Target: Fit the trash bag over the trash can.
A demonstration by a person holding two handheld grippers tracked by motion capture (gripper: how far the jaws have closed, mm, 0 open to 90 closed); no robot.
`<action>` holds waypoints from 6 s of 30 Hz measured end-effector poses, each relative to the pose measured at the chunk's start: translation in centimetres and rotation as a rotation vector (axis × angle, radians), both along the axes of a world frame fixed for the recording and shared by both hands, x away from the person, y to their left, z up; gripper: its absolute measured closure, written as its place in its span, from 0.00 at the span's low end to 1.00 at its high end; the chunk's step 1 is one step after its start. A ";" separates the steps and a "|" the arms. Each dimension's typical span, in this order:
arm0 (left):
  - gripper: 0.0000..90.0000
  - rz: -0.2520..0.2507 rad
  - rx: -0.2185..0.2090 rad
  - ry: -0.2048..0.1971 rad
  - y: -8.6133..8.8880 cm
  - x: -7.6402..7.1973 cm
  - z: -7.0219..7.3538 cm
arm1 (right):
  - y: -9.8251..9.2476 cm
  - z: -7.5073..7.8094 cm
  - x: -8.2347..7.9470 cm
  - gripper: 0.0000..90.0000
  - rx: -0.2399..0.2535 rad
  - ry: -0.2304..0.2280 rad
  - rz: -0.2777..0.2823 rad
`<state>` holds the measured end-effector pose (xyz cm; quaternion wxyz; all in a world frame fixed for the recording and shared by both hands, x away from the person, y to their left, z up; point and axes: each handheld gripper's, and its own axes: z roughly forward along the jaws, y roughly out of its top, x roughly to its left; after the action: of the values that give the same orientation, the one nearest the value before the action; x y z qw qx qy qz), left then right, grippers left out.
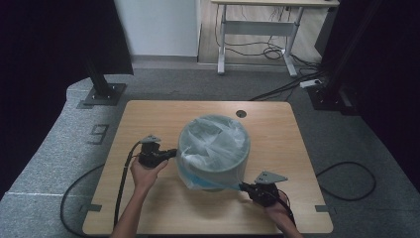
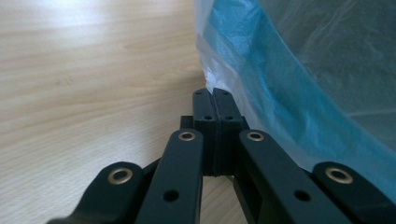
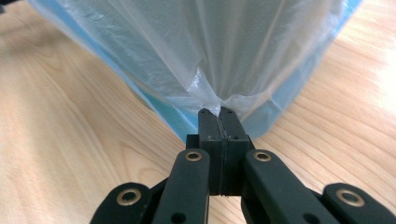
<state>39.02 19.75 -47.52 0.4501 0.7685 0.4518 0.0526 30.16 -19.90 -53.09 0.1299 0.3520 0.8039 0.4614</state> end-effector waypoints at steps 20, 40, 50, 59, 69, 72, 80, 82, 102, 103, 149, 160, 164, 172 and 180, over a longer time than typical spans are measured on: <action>0.39 0.066 -0.003 -0.159 2.9 -3.8 4.6 | -4.3 1.7 -1.1 0.39 0.130 -0.088 -0.160; 0.33 -0.072 -0.026 -0.227 -0.2 -2.9 12.5 | -7.1 1.8 -1.3 0.36 0.203 -0.058 -0.188; 0.34 -0.151 -0.019 -0.231 -2.4 -2.2 13.5 | -6.9 1.6 -1.1 0.36 0.197 -0.047 -0.188; 0.35 -0.220 -0.027 -0.199 -6.1 -0.1 14.5 | -7.0 1.6 -1.3 0.36 0.195 -0.048 -0.190; 0.36 -0.254 0.010 -0.163 -9.6 1.8 14.8 | -7.3 1.7 -1.5 0.36 0.200 -0.051 -0.196; 0.36 -0.264 0.016 -0.133 -10.6 2.3 14.6 | -7.3 1.6 -1.5 0.36 0.199 -0.049 -0.198; 0.44 -0.261 0.107 -0.051 -12.9 4.0 13.7 | -7.1 1.6 -1.6 0.36 0.186 -0.052 -0.189; 0.44 -0.265 0.114 -0.038 -13.4 4.4 13.6 | -7.1 1.7 -1.7 0.36 0.186 -0.055 -0.188; 0.40 -0.288 0.267 0.109 -17.1 6.5 11.4 | -7.4 1.7 -1.9 0.36 0.186 -0.060 -0.188; 0.40 -0.286 0.270 0.113 -17.2 6.5 11.3 | -7.4 1.7 -1.9 0.36 0.186 -0.060 -0.188; 0.34 -0.397 0.345 0.051 -12.4 -1.8 11.7 | -7.1 1.6 -2.0 0.36 0.179 -0.057 -0.189; 0.34 -0.398 0.385 0.095 -13.5 -1.1 10.7 | -7.2 1.7 -2.0 0.36 0.182 -0.060 -0.189; 0.33 -0.399 0.370 0.105 -13.5 -0.8 10.7 | -7.2 1.7 -2.0 0.36 0.182 -0.060 -0.192; 0.34 -0.409 0.307 0.075 -13.4 -0.9 12.4 | -7.4 1.7 -2.0 0.36 0.184 -0.059 -0.197; 0.34 -0.438 0.302 0.091 -15.5 -0.2 12.4 | -7.4 1.8 -2.1 0.36 0.182 -0.062 -0.193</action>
<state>38.80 4.24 -35.13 0.3102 0.9079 0.2815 -0.0136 28.11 -27.25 -51.33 0.1659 0.4236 0.7167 0.5286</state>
